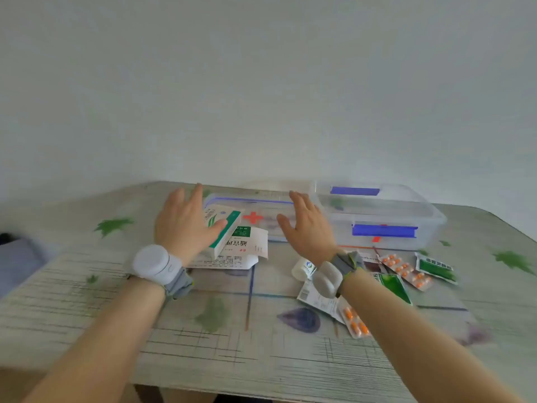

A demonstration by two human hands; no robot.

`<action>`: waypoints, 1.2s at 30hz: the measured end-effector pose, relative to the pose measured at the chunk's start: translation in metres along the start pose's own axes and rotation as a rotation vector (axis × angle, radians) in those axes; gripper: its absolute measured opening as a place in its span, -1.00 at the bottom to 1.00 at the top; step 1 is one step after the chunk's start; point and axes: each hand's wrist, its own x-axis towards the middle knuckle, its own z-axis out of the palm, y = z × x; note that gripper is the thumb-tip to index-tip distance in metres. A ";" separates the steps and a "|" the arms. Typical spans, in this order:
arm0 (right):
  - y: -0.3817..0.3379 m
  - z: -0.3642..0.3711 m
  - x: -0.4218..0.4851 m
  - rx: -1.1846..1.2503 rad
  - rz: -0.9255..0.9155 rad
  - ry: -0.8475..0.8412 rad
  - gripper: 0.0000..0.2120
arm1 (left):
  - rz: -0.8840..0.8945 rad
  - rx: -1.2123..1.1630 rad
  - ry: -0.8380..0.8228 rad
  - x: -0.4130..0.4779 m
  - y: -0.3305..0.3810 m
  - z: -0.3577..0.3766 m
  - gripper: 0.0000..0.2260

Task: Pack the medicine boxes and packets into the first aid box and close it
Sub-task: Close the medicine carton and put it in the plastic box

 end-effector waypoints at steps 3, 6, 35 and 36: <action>-0.006 0.020 0.001 0.063 0.031 -0.103 -0.43 | -0.045 0.058 -0.057 -0.003 -0.008 0.014 -0.23; -0.009 0.038 0.001 0.136 0.029 -0.175 -0.47 | -0.084 0.084 -0.125 -0.007 -0.011 0.028 -0.28; 0.041 -0.013 0.034 0.505 0.040 0.024 -0.91 | 0.009 -0.665 -0.540 0.044 0.023 0.015 -0.67; 0.043 -0.013 0.033 0.487 0.044 0.014 -0.92 | 0.024 -0.629 -0.516 0.044 0.024 0.017 -0.64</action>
